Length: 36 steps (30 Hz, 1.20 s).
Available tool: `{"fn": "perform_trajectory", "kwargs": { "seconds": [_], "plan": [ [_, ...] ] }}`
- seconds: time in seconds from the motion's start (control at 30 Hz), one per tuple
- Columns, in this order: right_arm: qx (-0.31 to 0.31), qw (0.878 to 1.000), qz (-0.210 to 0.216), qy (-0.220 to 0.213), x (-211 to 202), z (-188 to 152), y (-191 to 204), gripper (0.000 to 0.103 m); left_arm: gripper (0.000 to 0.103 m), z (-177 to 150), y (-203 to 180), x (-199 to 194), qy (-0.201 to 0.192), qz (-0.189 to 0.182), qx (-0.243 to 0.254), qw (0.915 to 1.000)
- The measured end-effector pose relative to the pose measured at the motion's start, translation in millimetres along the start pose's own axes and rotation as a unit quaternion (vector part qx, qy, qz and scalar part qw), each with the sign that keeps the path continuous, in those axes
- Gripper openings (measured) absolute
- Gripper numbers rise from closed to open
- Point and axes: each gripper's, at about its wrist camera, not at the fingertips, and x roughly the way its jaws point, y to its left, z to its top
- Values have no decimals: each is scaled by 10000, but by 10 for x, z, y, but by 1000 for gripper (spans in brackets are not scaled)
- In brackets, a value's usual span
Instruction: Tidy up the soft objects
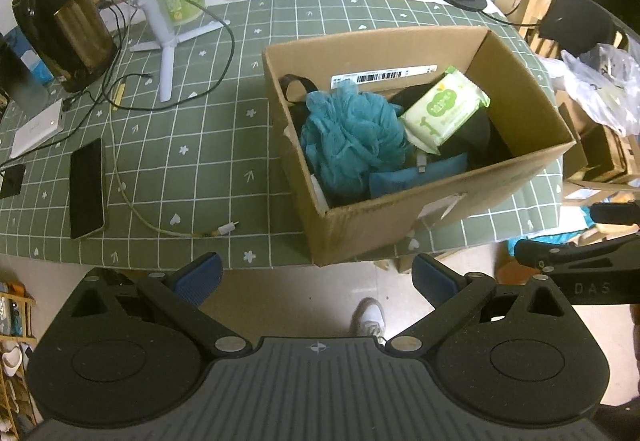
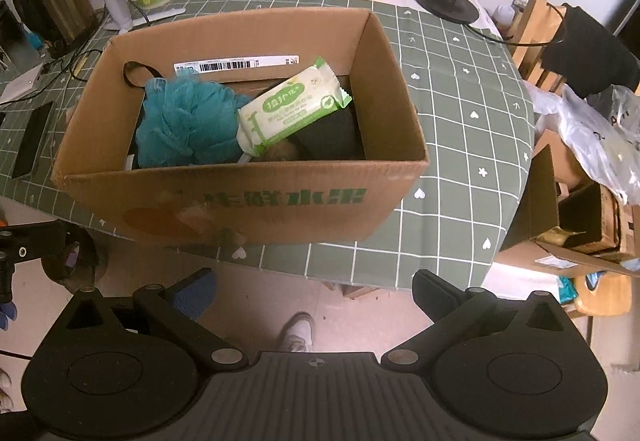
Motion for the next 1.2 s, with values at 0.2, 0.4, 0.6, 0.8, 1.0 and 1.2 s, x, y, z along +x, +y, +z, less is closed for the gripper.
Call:
{"fn": "perform_trajectory", "kwargs": {
  "seconds": [0.2,0.4,0.6,0.8,1.0,1.2],
  "plan": [
    [41,10000,37,69,11,-16,7,103,103,-29,17,15,77,-26,-30,10000],
    [5,10000,51,54,-1,-24,40,103,103,-47,31,27,126,-59,-12,9999],
    [10,10000,65,62,3,-16,49,103,103,-47,33,25,121,-41,-5,9999],
    [40,9999,63,71,5,-15,39,103,103,-41,41,33,128,-50,-7,9999],
    [55,9999,68,70,11,-4,31,103,103,-30,41,42,122,-52,7,9999],
    [39,9999,71,83,23,9,35,103,103,-11,38,56,141,-48,8,9999]
  ]
}}
